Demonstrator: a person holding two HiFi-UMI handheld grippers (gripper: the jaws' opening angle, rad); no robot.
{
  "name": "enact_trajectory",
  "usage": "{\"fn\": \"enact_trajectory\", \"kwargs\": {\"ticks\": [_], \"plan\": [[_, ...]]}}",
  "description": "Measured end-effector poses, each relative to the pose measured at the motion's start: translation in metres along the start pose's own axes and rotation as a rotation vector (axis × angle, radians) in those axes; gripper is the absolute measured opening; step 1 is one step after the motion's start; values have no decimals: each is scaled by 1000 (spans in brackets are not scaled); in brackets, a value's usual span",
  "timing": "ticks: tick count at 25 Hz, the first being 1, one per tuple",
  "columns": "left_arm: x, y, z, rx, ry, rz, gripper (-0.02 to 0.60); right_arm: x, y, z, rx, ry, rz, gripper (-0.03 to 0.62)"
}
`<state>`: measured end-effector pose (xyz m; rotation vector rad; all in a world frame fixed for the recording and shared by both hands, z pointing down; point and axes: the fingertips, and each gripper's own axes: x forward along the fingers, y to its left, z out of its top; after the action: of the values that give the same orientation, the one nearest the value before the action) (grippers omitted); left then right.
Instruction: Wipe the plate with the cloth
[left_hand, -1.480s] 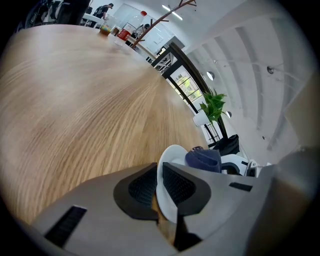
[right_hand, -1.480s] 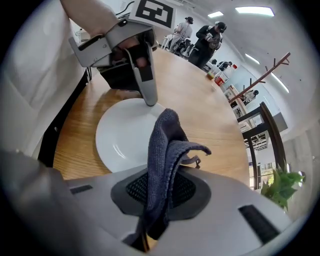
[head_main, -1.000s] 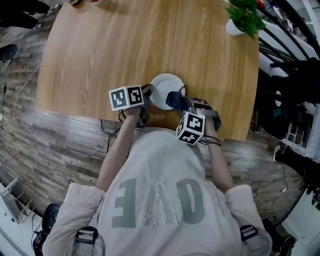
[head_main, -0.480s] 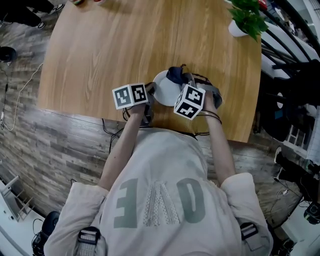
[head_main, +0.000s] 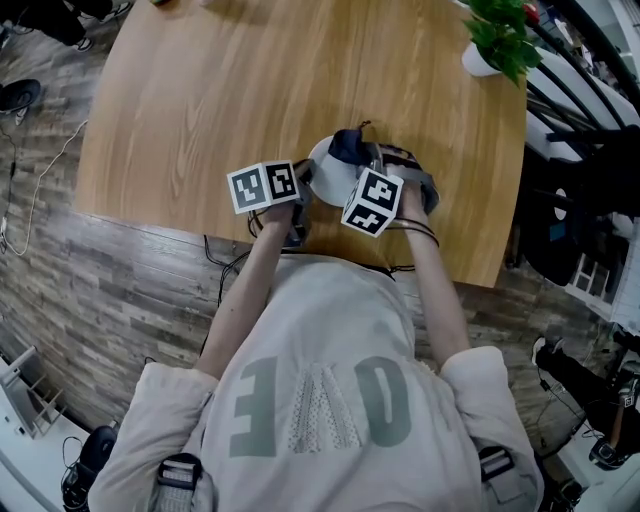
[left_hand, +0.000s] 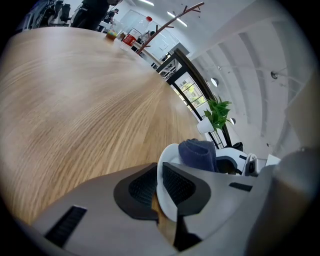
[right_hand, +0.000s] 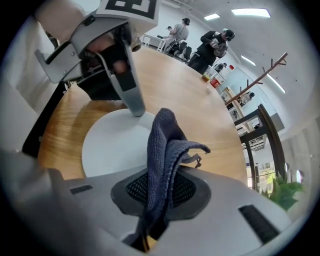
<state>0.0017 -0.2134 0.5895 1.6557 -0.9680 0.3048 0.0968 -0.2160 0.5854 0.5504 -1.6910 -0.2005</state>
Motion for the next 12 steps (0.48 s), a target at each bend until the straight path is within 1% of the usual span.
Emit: {"fn": "enact_trajectory", "kwargs": {"ticks": [3, 7, 10, 12], "plan": [[-1, 0, 1, -6, -3, 0, 41, -9, 19, 4, -48, -1, 45, 57], [-2, 0, 3, -17, -8, -4, 41, -24, 49, 6, -66, -10, 115, 57], [-2, 1, 3, -18, -12, 0, 41, -38, 75, 8, -87, -34, 183, 57], [-2, 1, 3, -21, -11, 0, 41, -46, 87, 8, -90, -49, 211, 55]]}}
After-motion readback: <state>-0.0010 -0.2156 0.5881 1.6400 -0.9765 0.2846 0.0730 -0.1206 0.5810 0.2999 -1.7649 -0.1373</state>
